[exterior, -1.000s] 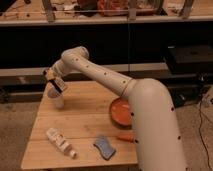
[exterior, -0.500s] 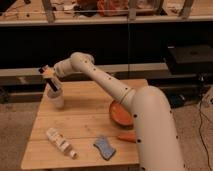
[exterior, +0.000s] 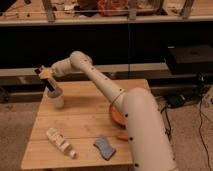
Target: Place the eraser in the ceramic cup
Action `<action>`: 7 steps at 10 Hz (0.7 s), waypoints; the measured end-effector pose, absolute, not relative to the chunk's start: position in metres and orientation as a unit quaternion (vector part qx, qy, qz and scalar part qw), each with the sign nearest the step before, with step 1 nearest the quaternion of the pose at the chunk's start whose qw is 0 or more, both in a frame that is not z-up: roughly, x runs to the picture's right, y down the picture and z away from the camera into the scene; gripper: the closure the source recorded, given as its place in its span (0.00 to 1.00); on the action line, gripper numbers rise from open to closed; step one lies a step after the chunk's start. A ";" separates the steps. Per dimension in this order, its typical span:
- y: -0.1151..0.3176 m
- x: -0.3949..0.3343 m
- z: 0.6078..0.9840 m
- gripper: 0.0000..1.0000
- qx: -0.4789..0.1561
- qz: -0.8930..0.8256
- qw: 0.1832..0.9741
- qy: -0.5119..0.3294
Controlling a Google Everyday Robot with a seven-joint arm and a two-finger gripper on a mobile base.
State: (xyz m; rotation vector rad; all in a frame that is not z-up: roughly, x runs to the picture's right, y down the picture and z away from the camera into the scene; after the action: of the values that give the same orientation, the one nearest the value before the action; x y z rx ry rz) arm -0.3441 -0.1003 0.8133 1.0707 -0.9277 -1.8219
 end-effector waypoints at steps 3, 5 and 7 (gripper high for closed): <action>-0.095 -0.348 0.814 0.86 0.429 -0.720 0.388 -0.384; -0.090 -0.350 0.814 0.86 0.428 -0.721 0.376 -0.393; -0.084 -0.348 0.816 0.86 0.423 -0.729 0.361 -0.399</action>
State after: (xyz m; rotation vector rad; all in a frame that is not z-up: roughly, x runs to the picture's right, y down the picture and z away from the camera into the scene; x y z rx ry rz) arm -0.3477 -0.0839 0.8160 1.0901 -1.0275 -1.8791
